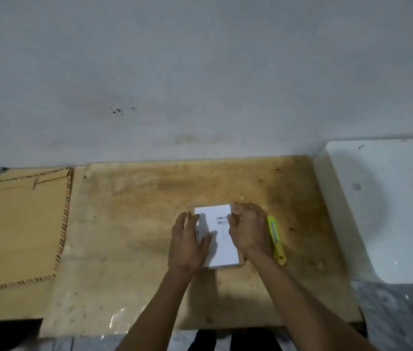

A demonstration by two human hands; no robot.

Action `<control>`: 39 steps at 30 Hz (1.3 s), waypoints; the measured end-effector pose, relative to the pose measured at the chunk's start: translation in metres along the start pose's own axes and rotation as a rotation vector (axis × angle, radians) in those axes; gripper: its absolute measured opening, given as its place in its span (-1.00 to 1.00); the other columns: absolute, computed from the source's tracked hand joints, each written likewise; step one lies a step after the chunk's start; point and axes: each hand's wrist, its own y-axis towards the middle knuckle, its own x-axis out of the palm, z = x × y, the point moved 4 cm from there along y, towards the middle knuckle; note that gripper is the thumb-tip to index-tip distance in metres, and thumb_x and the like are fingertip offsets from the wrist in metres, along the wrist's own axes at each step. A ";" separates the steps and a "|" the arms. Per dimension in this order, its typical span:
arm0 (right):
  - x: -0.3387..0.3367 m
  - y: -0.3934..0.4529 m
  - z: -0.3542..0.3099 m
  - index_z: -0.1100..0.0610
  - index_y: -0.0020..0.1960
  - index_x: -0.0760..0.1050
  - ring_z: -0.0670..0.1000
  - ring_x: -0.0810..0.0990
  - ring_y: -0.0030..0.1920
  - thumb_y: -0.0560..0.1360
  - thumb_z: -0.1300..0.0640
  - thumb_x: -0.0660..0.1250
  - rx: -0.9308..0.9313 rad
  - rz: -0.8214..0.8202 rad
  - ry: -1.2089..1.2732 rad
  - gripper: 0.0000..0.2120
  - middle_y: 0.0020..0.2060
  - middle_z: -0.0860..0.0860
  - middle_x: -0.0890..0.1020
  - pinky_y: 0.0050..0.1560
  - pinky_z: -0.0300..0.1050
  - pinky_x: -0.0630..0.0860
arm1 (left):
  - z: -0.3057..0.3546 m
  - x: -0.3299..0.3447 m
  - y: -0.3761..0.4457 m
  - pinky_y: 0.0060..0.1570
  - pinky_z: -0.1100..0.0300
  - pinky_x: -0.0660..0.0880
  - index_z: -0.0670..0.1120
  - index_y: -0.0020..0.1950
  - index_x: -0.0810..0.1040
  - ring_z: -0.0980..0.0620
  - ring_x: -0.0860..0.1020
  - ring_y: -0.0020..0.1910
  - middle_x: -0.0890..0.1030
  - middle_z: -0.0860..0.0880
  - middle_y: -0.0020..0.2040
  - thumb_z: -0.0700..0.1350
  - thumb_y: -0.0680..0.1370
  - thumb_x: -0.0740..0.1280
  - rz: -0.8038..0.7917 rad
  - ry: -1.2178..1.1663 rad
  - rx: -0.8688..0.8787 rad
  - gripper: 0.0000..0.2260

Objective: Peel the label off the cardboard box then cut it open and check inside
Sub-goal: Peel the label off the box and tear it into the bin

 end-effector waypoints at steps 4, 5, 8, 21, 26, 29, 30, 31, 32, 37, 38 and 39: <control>0.008 0.009 -0.004 0.14 -0.11 0.54 0.11 0.49 0.03 0.48 0.22 0.37 -0.043 0.035 -0.121 -0.99 -0.09 0.07 0.61 -0.13 -0.16 0.28 | -0.011 0.014 0.001 0.40 0.04 0.27 0.00 0.52 0.27 -0.11 0.08 0.55 0.07 -0.12 0.59 0.22 0.50 0.36 -0.088 -0.042 -0.046 -0.33; 0.011 0.012 -0.002 0.14 -0.05 0.56 0.11 0.49 0.07 0.48 0.20 0.37 -0.049 0.039 -0.137 -0.94 -0.05 0.07 0.61 -0.10 -0.17 0.29 | -0.012 0.018 0.001 0.40 0.02 0.28 0.00 0.53 0.25 -0.12 0.09 0.55 0.05 -0.11 0.60 0.22 0.50 0.36 -0.100 -0.032 -0.034 -0.32; 0.014 0.015 0.000 0.12 0.06 0.58 0.12 0.48 0.15 0.50 0.15 0.38 -0.047 0.026 -0.189 -0.85 0.06 0.07 0.60 0.01 -0.11 0.40 | -0.019 0.023 0.004 0.41 -0.01 0.29 -0.04 0.54 0.24 -0.15 0.11 0.54 0.05 -0.13 0.60 0.23 0.51 0.33 -0.111 -0.050 -0.016 -0.31; 0.019 0.028 0.011 0.10 -0.04 0.64 -0.06 0.54 -0.09 0.50 0.16 0.41 0.050 0.052 0.025 -0.94 -0.04 0.07 0.64 -0.15 -0.33 0.31 | -0.021 0.030 -0.001 0.44 0.11 0.21 -0.08 0.56 0.22 -0.05 0.05 0.58 0.02 -0.10 0.62 0.15 0.54 0.34 -0.042 -0.075 0.033 -0.33; 0.017 0.035 0.009 0.12 -0.11 0.63 0.01 0.56 -0.09 0.51 0.23 0.38 0.059 0.016 0.011 -0.93 -0.08 0.08 0.63 -0.28 -0.33 0.27 | -0.022 0.033 -0.009 0.40 0.21 0.16 -0.06 0.56 0.19 0.13 0.00 0.55 0.03 -0.04 0.62 0.18 0.55 0.30 0.008 -0.109 0.022 -0.33; 0.015 0.036 0.007 0.14 -0.08 0.61 -0.02 0.50 -0.07 0.54 0.26 0.31 0.028 -0.024 -0.039 -0.89 -0.02 0.05 0.58 -0.35 -0.33 0.22 | -0.026 0.040 -0.013 0.39 0.17 0.22 0.02 0.59 0.09 0.14 -0.02 0.56 -0.03 0.02 0.63 0.18 0.58 0.27 0.014 -0.127 0.018 -0.34; 0.015 0.037 0.006 0.15 -0.05 0.60 -0.03 0.47 -0.06 0.56 0.23 0.29 0.011 -0.038 -0.075 -0.89 0.01 0.04 0.56 -0.34 -0.31 0.20 | -0.027 0.042 -0.014 0.38 0.16 0.26 0.05 0.59 0.05 0.12 -0.01 0.57 -0.04 0.04 0.63 0.18 0.59 0.26 0.013 -0.128 0.021 -0.34; 0.014 0.037 0.005 0.15 -0.02 0.59 -0.01 0.47 -0.04 0.58 0.21 0.27 -0.011 -0.051 -0.118 -0.89 0.04 0.04 0.55 -0.30 -0.28 0.23 | -0.028 0.044 -0.015 0.36 0.16 0.28 0.08 0.60 0.02 0.10 0.00 0.58 -0.05 0.05 0.63 0.17 0.59 0.26 0.013 -0.128 0.024 -0.34; 0.014 0.037 0.005 0.14 0.01 0.57 0.01 0.48 -0.01 0.59 0.18 0.25 -0.031 -0.063 -0.163 -0.88 0.06 0.04 0.53 -0.24 -0.23 0.27 | -0.029 0.045 -0.015 0.35 0.16 0.30 0.09 0.60 0.00 0.09 0.00 0.58 -0.06 0.05 0.63 0.16 0.60 0.25 0.016 -0.127 0.027 -0.34; 0.019 0.030 0.013 0.09 -0.01 0.48 0.09 0.49 0.02 0.56 0.17 0.28 -0.196 -0.012 -0.309 -0.97 0.02 0.05 0.51 -0.14 -0.01 0.48 | -0.024 0.045 -0.019 0.32 0.24 0.24 0.03 0.61 0.04 0.09 0.02 0.57 -0.07 0.01 0.63 0.09 0.60 0.28 0.044 -0.142 0.025 -0.34; 0.020 0.027 0.015 0.09 -0.02 0.46 0.09 0.49 0.01 0.53 0.19 0.33 -0.232 0.005 -0.344 -0.94 0.00 0.05 0.51 -0.15 0.00 0.50 | -0.023 0.045 -0.020 0.31 0.23 0.25 0.02 0.61 0.05 0.05 0.06 0.57 -0.06 0.00 0.63 0.09 0.60 0.28 0.046 -0.146 0.028 -0.34; 0.021 0.024 0.018 0.09 -0.02 0.45 0.09 0.47 0.00 0.50 0.20 0.36 -0.259 0.011 -0.365 -0.89 -0.01 0.07 0.52 -0.15 -0.01 0.51 | -0.023 0.045 -0.020 0.31 0.21 0.27 0.01 0.61 0.05 0.02 0.08 0.57 -0.06 0.00 0.63 0.09 0.60 0.28 0.046 -0.147 0.033 -0.34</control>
